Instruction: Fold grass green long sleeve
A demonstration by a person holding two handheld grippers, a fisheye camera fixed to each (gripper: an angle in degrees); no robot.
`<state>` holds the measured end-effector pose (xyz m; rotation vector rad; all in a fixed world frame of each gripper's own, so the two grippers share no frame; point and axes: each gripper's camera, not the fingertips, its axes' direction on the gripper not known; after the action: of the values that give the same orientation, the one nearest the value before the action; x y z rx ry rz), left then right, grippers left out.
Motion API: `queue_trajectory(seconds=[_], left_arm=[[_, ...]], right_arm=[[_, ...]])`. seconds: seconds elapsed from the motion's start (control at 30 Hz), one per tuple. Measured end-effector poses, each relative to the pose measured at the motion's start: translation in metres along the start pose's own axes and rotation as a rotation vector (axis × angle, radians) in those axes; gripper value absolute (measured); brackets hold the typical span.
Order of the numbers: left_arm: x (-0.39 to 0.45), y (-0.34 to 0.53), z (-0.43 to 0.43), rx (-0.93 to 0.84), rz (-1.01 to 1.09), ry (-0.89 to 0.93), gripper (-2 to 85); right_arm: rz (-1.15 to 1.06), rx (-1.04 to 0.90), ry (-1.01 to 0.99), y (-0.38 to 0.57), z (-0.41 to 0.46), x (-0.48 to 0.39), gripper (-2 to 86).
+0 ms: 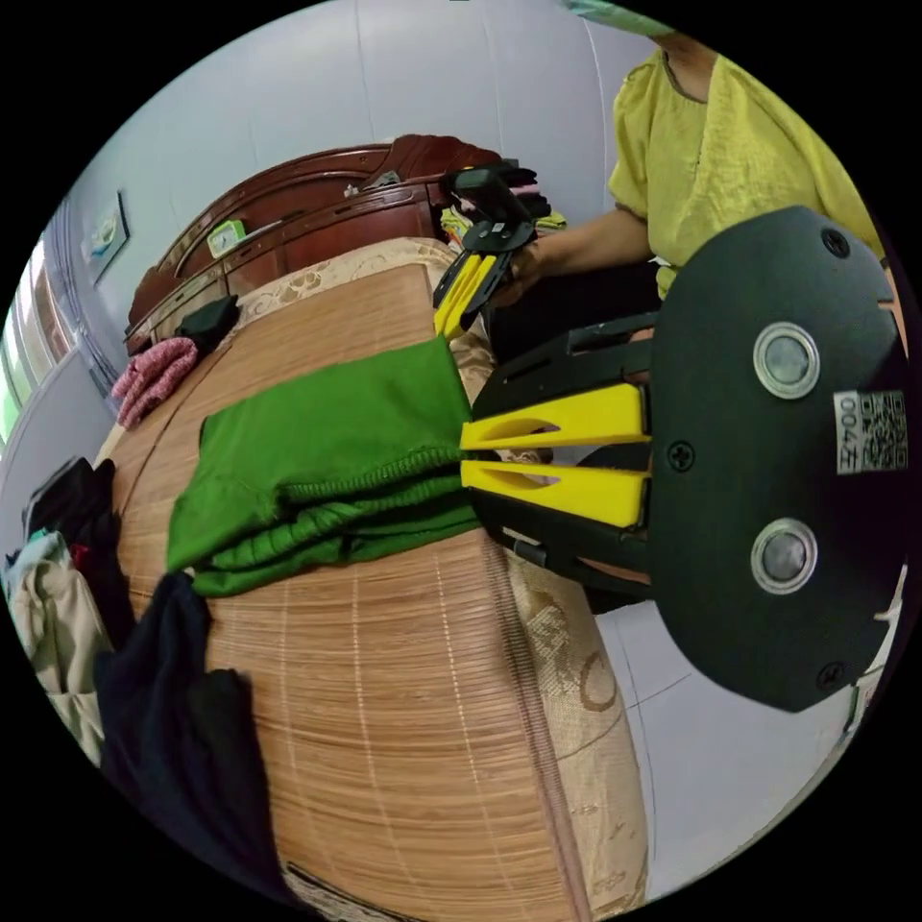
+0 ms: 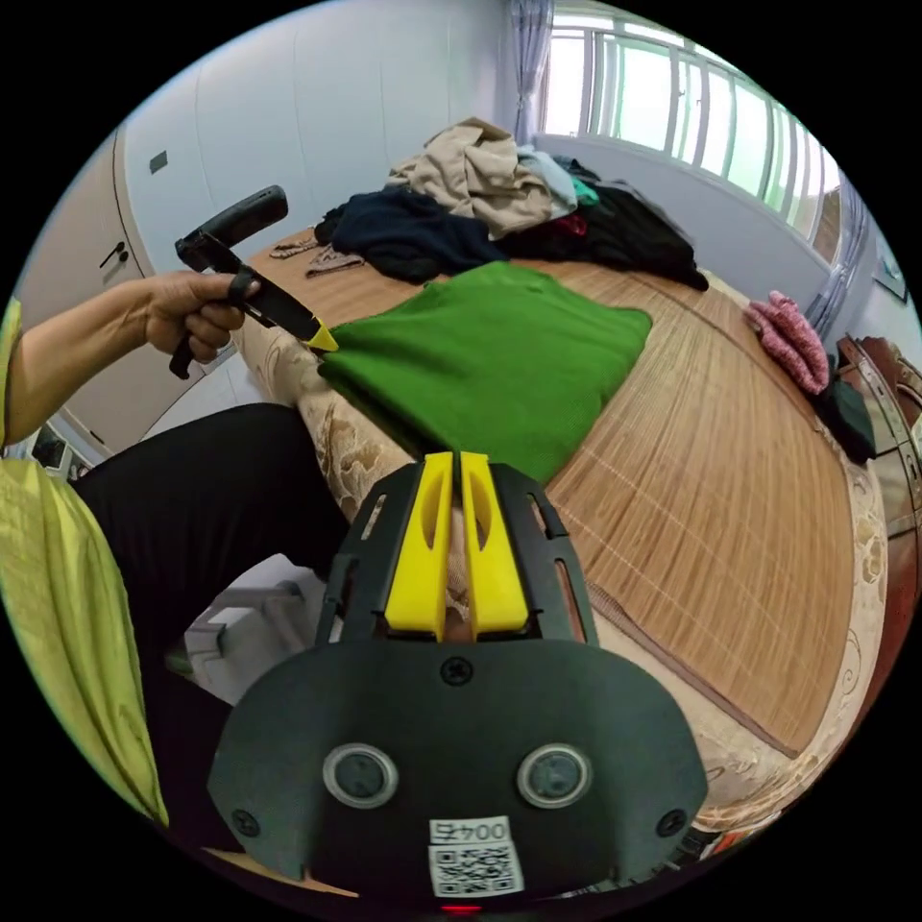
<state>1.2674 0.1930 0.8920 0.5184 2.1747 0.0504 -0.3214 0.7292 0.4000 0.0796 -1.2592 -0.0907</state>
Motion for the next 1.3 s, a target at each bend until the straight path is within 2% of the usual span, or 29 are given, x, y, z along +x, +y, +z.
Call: queue_trajectory(seconds=[0.07, 0.17, 0.33, 0.4, 0.5, 0.6, 0.7, 0.83, 1.03, 1.3], left_arm=[[-0.010, -0.001, 0.022, -0.023, -0.010, -0.029, 2.3], [-0.016, 0.005, 0.028, 0.064, 0.017, 0.017, 2.5], [-0.002, 0.015, 0.031, 0.143, 0.115, -0.045, 3.5], [-0.001, 0.013, 0.032, 0.147, 0.118, -0.047, 4.2], [0.004, 0.011, 0.028, 0.146, 0.132, -0.038, 7.1], [0.010, 0.013, 0.007, 0.137, 0.150, -0.113, 10.1], [0.010, -0.001, -0.026, 0.186, 0.122, -0.158, 10.8], [0.006, -0.071, -0.053, 0.253, 0.060, -0.109, 9.8], [-0.034, -0.179, -0.037, 0.222, -0.142, 0.011, 9.7], [-0.034, -0.206, -0.028, 0.182, -0.202, -0.066, 8.6]], right_arm=[[0.022, -0.069, -0.030, -0.002, 0.015, 0.007, 1.9], [0.098, -0.054, -0.098, -0.002, 0.005, 0.024, 4.2], [0.341, 0.173, -0.401, -0.001, -0.024, 0.074, 11.6], [0.412, 0.194, -0.480, -0.012, -0.013, 0.087, 13.9], [0.414, 0.119, -0.424, -0.029, 0.020, 0.084, 14.1], [0.362, 0.029, -0.369, -0.028, 0.044, 0.072, 12.8], [0.331, 0.052, -0.306, -0.025, 0.044, 0.069, 11.6], [0.298, 0.050, -0.280, -0.025, 0.047, 0.073, 10.7], [0.316, 0.071, -0.294, -0.020, 0.050, 0.084, 8.9], [0.346, 0.072, -0.330, -0.017, 0.053, 0.097, 7.3]])
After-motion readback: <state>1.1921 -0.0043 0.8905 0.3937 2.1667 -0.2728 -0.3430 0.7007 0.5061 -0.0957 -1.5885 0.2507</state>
